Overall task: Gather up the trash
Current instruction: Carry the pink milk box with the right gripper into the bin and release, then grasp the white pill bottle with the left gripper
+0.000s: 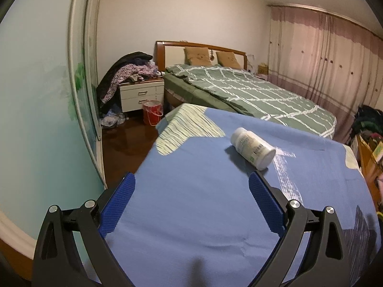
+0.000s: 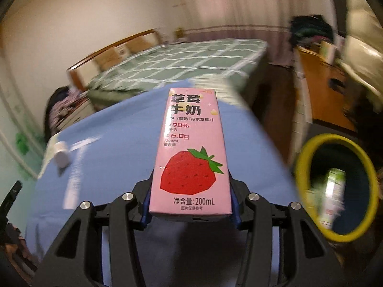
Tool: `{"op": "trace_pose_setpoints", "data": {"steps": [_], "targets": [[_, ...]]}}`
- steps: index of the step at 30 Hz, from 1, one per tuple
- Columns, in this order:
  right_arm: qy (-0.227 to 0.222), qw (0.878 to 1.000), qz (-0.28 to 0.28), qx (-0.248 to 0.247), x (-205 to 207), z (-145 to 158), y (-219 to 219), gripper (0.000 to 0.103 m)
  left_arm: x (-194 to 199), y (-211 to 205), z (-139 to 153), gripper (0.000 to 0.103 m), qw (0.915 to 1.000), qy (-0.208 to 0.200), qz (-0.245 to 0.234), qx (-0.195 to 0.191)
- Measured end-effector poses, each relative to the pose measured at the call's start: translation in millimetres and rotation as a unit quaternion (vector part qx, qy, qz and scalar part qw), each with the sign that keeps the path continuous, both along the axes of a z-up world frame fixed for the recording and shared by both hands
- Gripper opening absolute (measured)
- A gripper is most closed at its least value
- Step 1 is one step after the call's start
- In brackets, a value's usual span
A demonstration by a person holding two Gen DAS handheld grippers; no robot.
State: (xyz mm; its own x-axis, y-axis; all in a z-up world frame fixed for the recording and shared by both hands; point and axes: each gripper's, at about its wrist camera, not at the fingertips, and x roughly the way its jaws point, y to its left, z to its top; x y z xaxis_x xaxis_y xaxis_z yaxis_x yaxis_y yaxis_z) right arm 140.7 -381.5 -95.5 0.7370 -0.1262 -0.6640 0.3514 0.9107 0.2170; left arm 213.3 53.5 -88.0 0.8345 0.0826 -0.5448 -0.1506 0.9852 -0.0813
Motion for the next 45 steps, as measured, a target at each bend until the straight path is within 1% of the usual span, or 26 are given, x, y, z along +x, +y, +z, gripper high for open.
{"op": "trace_pose_setpoints", "data": {"steps": [2, 5, 9, 11, 12, 14, 15, 16, 18, 20, 24, 29, 32, 36, 38, 39, 40, 42, 45], "targets": [[0.006, 0.999, -0.040, -0.004, -20.6, -4.1, -34.9, 0.047, 0.3, -3.5, 1.7, 0.094, 1.0000, 0.002, -0.008, -0.004], [0.019, 0.996, -0.087, 0.006, -40.2, -15.6, -80.4, 0.047, -0.1, -9.9, 8.5, 0.094, 0.9998, 0.002, -0.018, -0.006], [0.036, 0.991, -0.131, 0.011, -56.1, -33.8, -120.0, 0.048, 2.0, -22.0, 18.8, 0.094, 0.9995, 0.003, -0.032, -0.003], [0.044, 0.987, -0.140, 0.058, -58.4, -44.5, -139.0, 0.049, 5.5, -29.1, 22.5, 0.094, 0.9992, 0.007, -0.039, -0.001], [0.049, 0.986, -0.145, 0.061, -61.5, -48.0, -145.8, 0.049, 7.4, -32.9, 23.1, 0.094, 0.9991, 0.010, -0.042, -0.002], [0.050, 0.985, -0.151, 0.061, -63.4, -48.7, -152.4, 0.055, 11.5, -40.4, 25.8, 0.095, 0.9987, 0.016, -0.047, -0.007], [0.047, 0.985, -0.155, 0.054, -64.9, -46.4, -154.3, 0.062, 13.9, -44.6, 26.9, 0.097, 0.9987, 0.018, -0.047, -0.008], [0.040, 0.986, -0.156, 0.050, -66.9, -43.4, -155.4, 0.065, 16.5, -49.2, 27.7, 0.098, 0.9987, 0.019, -0.046, -0.008], [0.032, 0.987, -0.155, 0.043, -68.2, -38.6, -153.7, 0.067, 23.4, -59.1, 27.7, 0.098, 0.9987, 0.024, -0.044, -0.005], [0.025, 0.987, -0.151, 0.045, -72.4, -36.8, -156.7, 0.067, 36.1, -69.4, 23.4, 0.098, 0.9981, 0.040, -0.045, -0.008], [0.014, 0.989, -0.138, 0.052, -76.1, -31.4, -159.6, 0.067, 71.3, -83.0, 8.5, 0.098, 0.9955, 0.083, -0.037, -0.029], [0.000, 0.990, -0.132, 0.048, -82.8, -22.9, -162.3, 0.069, 117.8, -87.3, -12.4, 0.098, 0.9900, 0.128, -0.006, -0.058], [-0.006, 0.990, -0.135, 0.042, -85.9, -19.6, -163.7, 0.069, 139.4, -88.9, -19.2, 0.098, 0.9874, 0.140, 0.013, -0.072], [-0.006, 0.991, -0.131, 0.041, -87.5, -18.3, -164.8, 0.069, 167.5, -89.8, -22.2, 0.097, 0.9850, 0.155, 0.037, -0.066], [-0.005, 0.991, -0.128, 0.040, -87.2, -18.9, -164.6, 0.069, 180.5, -88.7, -23.6, 0.089, 0.9824, 0.168, 0.043, -0.070], [-0.005, 0.991, -0.128, 0.041, -87.0, -19.1, -164.3, 0.069, 186.3, -87.9, -24.8, 0.086, 0.9809, 0.175, 0.044, -0.073], [-0.005, 0.991, -0.126, 0.042, -86.8, -19.5, -164.2, 0.070, 190.6, -87.2, -27.0, 0.080, 0.9790, 0.183, 0.047, -0.077], [-0.004, 0.991, -0.123, 0.044, -85.3, -20.3, -163.2, 0.070, 197.9, -83.0, -32.7, 0.076, 0.9748, 0.197, 0.051, -0.091], [-0.003, 0.992, -0.118, 0.045, -83.5, -20.6, -161.1, 0.070, 205.8, -81.6, -36.6, 0.069, 0.9739, 0.201, 0.051, -0.091]]}}
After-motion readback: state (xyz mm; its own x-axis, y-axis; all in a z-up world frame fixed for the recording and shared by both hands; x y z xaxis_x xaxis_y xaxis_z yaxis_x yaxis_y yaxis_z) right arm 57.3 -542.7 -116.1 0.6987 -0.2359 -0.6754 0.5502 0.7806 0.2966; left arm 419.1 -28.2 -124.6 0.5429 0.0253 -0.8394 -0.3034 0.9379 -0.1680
